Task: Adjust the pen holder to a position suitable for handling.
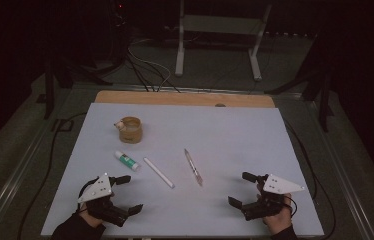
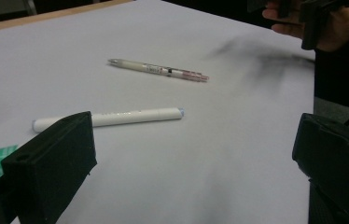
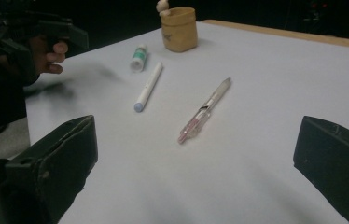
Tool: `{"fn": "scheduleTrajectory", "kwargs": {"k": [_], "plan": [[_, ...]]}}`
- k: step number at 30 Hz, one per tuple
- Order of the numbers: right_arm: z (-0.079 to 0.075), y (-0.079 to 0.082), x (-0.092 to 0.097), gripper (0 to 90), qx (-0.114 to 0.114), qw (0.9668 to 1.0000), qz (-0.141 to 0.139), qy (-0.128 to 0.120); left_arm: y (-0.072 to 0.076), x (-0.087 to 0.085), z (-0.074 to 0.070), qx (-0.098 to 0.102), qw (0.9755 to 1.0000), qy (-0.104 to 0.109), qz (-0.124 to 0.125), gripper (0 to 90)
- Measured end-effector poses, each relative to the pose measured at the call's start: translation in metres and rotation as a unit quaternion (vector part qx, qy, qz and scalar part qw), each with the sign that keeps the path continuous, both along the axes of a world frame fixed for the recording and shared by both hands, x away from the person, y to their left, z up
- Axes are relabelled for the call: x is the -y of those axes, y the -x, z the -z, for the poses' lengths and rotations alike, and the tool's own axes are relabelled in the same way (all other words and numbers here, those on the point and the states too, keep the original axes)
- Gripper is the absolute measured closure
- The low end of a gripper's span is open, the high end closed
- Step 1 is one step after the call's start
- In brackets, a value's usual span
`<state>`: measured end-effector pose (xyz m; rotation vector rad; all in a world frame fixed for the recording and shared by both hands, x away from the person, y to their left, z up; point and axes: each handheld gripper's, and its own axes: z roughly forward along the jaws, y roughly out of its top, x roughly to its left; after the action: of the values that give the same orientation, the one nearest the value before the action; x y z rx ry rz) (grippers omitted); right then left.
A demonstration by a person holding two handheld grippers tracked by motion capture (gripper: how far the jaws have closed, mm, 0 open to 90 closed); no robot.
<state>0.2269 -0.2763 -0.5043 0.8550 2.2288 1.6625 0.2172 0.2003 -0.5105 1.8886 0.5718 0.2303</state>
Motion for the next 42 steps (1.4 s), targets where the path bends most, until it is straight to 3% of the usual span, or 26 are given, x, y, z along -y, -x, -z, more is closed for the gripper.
{"fn": "scheduleTrajectory", "kwargs": {"k": [13, 16, 20, 23, 28, 33, 38, 42], "plan": [[0.001, -0.002, -0.007, 0.0, -0.008, 0.9997, -0.02, 0.013, 0.001, 0.004, 0.002, -0.001, 0.9999, -0.004, 0.016, 0.1], [0.0, -0.002, -0.008, 0.0, -0.013, 0.9997, -0.02, 0.003, 0.001, 0.005, 0.002, -0.003, 0.9995, -0.009, 0.031, 0.1], [-0.001, -0.003, -0.009, 0.0, -0.005, 0.9997, -0.02, 0.012, 0.001, 0.01, 0.002, -0.006, 0.9988, -0.013, 0.047, 0.1], [-0.001, -0.003, -0.009, 0.0, -0.006, 0.9998, -0.014, 0.008, 0.001, 0.011, 0.002, -0.008, 0.9987, -0.005, 0.051, 0.1], [-0.002, -0.003, -0.01, 0.0, -0.01, 0.9999, -0.008, 0.007, 0.005, 0.014, -0.005, 0.001, 0.9986, -0.005, 0.052, 0.1], [-0.002, -0.004, -0.009, 0.0, -0.014, 0.9999, -0.005, -0.002, 0.003, 0.014, -0.01, -0.007, 0.9981, 0.0, 0.062, 0.1], [-0.003, -0.005, -0.008, 0.0, -0.018, 0.9998, -0.005, -0.01, 0.003, 0.019, -0.018, 0.001, 0.9968, -0.017, 0.078, 0.1], [-0.005, -0.005, -0.008, 0.0, -0.015, 0.9998, -0.004, -0.01, 0.0, 0.021, -0.026, 0.005, 0.9969, -0.015, 0.077, 0.1]]}}
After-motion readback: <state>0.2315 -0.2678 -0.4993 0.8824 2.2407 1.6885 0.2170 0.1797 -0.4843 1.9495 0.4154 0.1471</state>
